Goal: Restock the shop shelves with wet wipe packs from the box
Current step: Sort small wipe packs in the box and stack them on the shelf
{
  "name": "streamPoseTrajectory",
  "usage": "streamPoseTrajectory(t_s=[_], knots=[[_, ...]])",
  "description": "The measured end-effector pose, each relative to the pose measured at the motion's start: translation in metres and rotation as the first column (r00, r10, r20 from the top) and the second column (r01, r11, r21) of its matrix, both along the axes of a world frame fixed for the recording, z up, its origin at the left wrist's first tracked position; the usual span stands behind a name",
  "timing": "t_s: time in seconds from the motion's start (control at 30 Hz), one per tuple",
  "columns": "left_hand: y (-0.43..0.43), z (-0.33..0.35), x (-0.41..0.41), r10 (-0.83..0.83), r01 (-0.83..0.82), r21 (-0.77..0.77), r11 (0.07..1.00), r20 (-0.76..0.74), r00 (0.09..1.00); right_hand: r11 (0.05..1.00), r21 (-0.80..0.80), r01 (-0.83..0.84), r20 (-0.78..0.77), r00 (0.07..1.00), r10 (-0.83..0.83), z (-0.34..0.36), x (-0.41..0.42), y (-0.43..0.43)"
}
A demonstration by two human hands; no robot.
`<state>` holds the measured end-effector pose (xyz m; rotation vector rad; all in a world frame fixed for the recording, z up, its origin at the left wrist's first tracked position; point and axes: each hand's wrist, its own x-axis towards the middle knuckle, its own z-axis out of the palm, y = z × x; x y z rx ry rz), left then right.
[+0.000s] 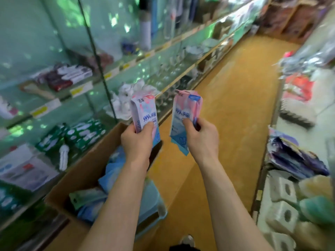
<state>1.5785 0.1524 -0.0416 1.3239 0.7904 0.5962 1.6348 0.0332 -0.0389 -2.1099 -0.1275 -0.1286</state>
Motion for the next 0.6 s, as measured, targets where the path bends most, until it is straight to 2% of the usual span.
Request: streamPoseTrajectory(t_s=[0.07,0.17,0.33,0.6], knots=[[-0.018,0.011,0.013,-0.051,0.051,0.008,0.999,0.043,0.998,0.998,0.050,0.039,0.004,0.999,-0.039,0.008,0.002,-0.020],[-0.072,0.035,0.047,-0.212,0.211,0.032,0.977,0.060,0.975,0.979,0.118,0.163,0.034,0.985,-0.168,0.027,0.019,-0.076],[-0.174,0.061,0.106,-0.392,0.392,0.026,0.920,0.095,0.915,0.940,0.098,0.327,0.097,0.937,-0.336,0.056,0.049,-0.179],[-0.339,0.083,0.156,-0.641,0.660,-0.019,0.751,0.222,0.735,0.796,0.155,0.585,0.165,0.779,-0.605,0.085,0.063,-0.333]])
